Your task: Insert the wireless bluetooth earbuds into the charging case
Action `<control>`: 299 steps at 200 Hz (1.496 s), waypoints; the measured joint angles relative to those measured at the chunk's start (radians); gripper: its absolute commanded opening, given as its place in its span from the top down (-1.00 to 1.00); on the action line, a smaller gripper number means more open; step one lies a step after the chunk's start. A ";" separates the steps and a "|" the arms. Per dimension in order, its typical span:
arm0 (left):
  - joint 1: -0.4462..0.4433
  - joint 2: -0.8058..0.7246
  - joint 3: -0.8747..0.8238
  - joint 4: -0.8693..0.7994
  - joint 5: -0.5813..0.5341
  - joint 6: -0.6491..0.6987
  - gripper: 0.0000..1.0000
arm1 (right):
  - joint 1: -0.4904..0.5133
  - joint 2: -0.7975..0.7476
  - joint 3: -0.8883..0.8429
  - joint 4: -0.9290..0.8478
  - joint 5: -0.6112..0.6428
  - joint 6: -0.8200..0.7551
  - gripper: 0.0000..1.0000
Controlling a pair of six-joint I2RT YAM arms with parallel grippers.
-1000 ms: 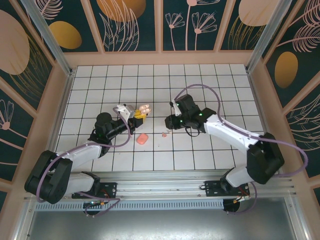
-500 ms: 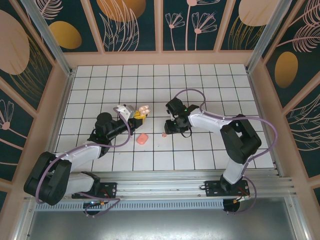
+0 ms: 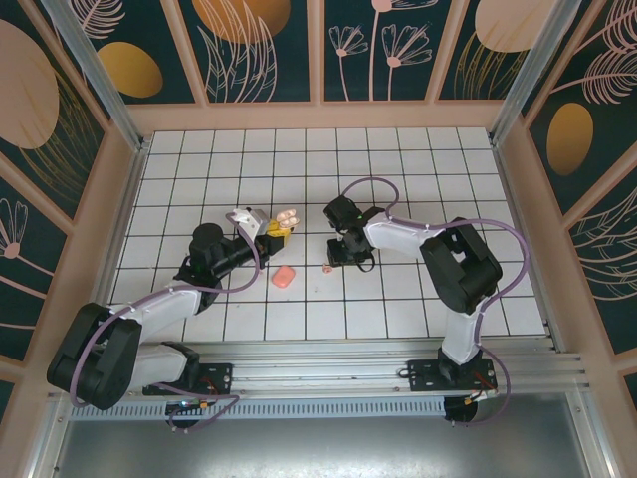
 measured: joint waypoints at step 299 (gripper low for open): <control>0.000 -0.018 0.009 -0.027 0.000 0.014 0.83 | -0.053 -0.148 -0.068 -0.093 -0.011 0.011 0.26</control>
